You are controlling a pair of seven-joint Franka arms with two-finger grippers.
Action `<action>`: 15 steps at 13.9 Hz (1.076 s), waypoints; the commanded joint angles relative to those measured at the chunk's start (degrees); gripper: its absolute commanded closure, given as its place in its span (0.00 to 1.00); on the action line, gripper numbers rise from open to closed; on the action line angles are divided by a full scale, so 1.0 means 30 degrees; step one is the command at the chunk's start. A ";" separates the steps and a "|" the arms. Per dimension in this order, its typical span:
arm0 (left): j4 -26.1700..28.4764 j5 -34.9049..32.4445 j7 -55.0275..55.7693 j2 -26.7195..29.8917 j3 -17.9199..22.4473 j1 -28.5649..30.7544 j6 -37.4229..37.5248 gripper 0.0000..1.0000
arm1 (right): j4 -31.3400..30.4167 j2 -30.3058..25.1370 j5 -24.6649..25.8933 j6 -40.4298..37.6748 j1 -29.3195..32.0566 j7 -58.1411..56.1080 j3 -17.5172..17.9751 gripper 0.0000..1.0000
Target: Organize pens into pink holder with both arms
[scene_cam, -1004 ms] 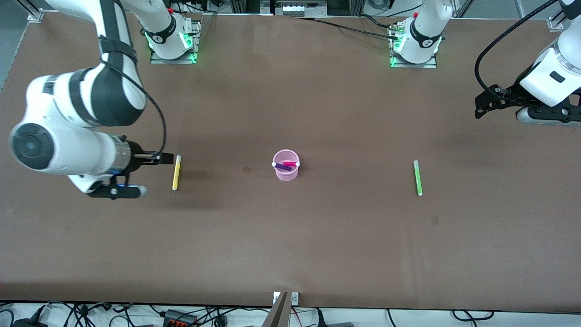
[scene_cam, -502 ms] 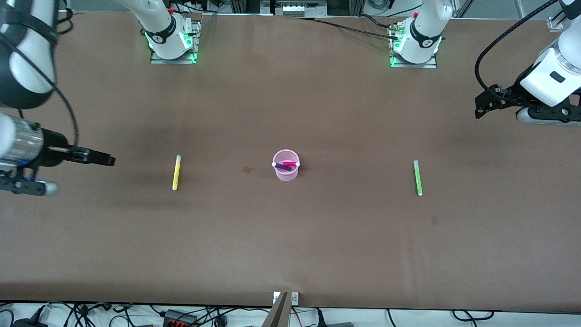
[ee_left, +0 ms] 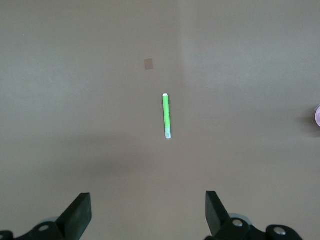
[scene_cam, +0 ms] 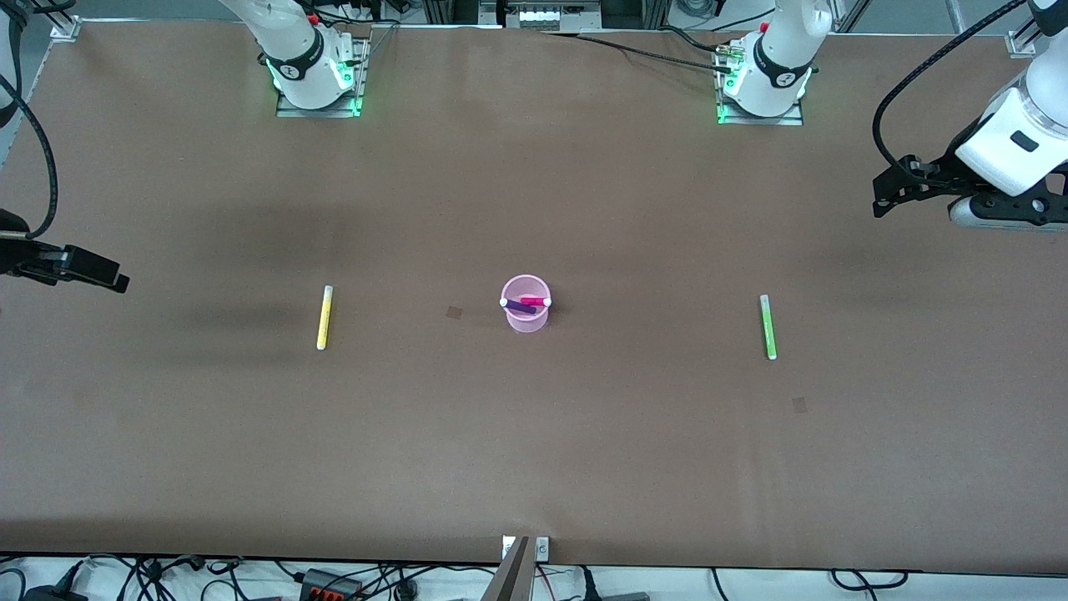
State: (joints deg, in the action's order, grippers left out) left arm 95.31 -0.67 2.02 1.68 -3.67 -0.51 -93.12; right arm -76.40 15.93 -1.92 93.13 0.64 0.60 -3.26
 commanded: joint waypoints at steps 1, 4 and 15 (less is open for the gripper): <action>-0.0657 0.0077 0.0148 -0.0297 -0.0008 -0.0036 0.0601 0.00 | -0.2423 -0.1561 0.0434 0.1036 0.0404 -0.0757 0.0531 0.00; -0.0657 0.0077 0.0002 -0.0326 -0.0008 -0.0036 0.0601 0.00 | -0.3239 -0.2143 0.0580 0.0917 0.0257 -0.0524 0.0531 0.00; -0.0657 0.0077 0.0002 -0.0326 -0.0009 -0.0036 0.0601 0.00 | -0.8457 -0.6011 0.0785 0.2355 0.0315 -0.0698 0.0618 0.00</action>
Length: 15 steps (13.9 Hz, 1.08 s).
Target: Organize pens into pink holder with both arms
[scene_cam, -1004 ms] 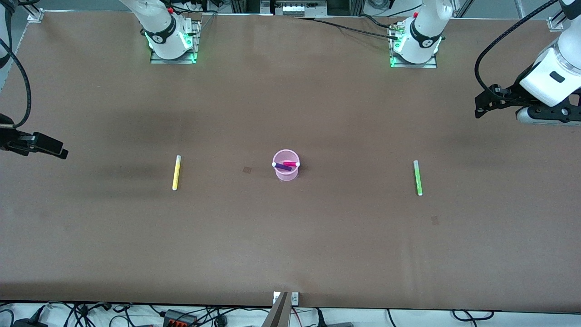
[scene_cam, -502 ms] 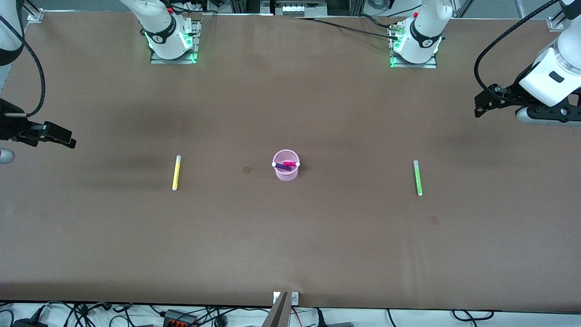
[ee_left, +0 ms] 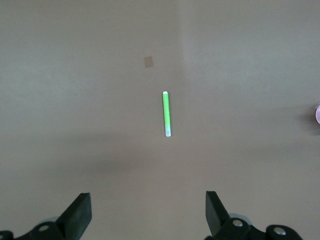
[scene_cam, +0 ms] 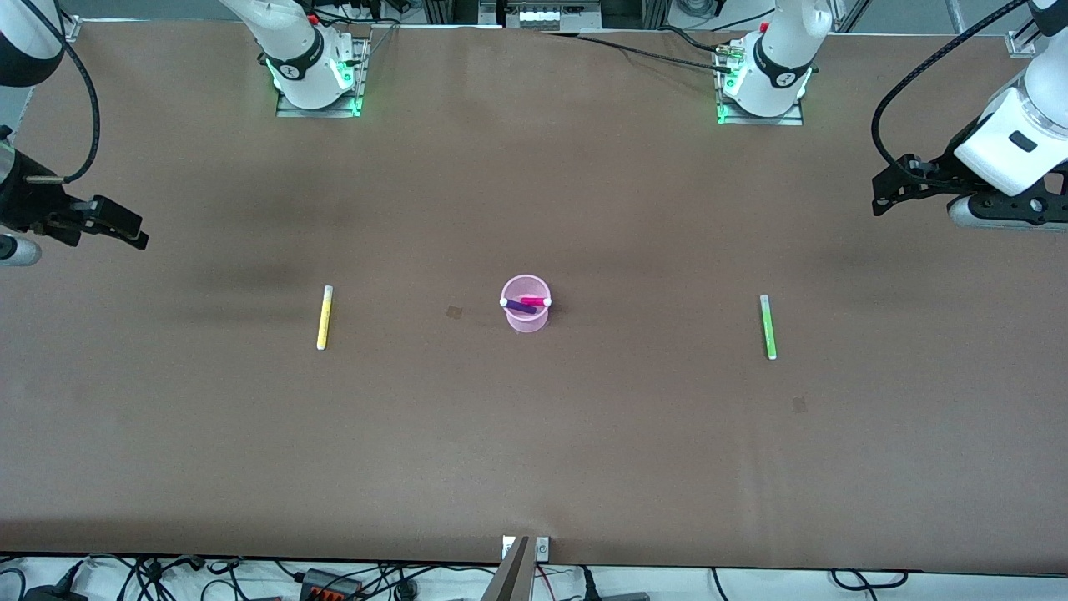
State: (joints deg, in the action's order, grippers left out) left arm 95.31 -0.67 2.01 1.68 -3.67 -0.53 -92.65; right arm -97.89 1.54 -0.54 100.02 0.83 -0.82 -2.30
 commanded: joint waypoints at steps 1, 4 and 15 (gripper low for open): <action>-0.0656 0.0078 -0.0026 -0.0326 -0.0007 -0.0030 0.0443 0.00 | -0.1296 -0.1275 0.0325 -0.0204 0.0249 -0.0254 0.0269 0.00; -0.0656 0.0048 -0.0026 -0.0326 -0.0007 -0.0059 0.0443 0.00 | -0.1092 -0.1159 0.0296 -0.0529 0.0191 -0.0167 0.0298 0.00; -0.0656 0.0077 -0.0026 -0.0326 -0.0007 -0.0059 0.0443 0.00 | -0.1032 -0.1158 0.0296 -0.0793 0.0073 -0.0254 0.0327 0.00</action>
